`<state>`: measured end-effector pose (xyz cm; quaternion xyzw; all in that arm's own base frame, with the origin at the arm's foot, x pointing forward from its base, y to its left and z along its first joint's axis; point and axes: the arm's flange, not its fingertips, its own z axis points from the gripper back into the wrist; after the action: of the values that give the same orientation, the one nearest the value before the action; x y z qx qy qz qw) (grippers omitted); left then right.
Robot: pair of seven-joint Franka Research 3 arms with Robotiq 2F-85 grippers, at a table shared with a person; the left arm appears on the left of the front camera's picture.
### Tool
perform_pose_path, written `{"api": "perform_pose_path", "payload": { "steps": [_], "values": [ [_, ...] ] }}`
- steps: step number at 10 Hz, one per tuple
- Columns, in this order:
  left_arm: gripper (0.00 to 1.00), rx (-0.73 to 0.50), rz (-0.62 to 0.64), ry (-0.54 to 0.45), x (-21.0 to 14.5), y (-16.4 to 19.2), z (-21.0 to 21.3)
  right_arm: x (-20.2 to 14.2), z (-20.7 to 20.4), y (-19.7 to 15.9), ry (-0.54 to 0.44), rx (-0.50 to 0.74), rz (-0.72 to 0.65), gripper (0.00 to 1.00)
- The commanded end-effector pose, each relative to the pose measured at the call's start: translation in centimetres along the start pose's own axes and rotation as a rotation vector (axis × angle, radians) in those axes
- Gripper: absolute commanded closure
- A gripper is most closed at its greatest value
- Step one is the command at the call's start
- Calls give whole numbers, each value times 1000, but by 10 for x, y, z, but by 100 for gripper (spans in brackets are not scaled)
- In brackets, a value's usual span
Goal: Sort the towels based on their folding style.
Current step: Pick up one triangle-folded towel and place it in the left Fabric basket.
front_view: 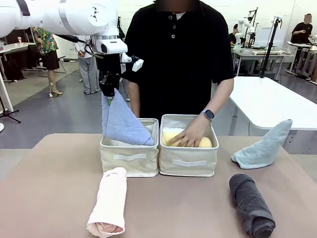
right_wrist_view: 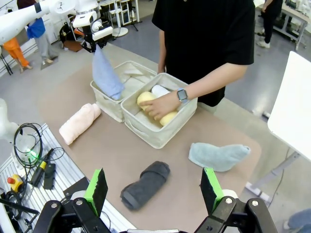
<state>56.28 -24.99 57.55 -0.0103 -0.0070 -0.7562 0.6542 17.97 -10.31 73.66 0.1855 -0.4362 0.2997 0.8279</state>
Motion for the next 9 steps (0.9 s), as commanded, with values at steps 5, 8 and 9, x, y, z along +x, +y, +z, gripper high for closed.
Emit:
{"api": "perform_pose_path", "payload": {
  "steps": [5, 8, 9],
  "values": [
    [83, 93, 50, -5, 3, -4, -53, 0, -2, 0, 0, 7, 0, 0],
    [83, -33, 105, -14, 2, -8, -85, 0, -2, 0, 0, 7, 0, 0],
    [83, -63, 121, -6, 4, -12, -97, 0, -2, 0, 0, 7, 0, 0]
  ]
}}
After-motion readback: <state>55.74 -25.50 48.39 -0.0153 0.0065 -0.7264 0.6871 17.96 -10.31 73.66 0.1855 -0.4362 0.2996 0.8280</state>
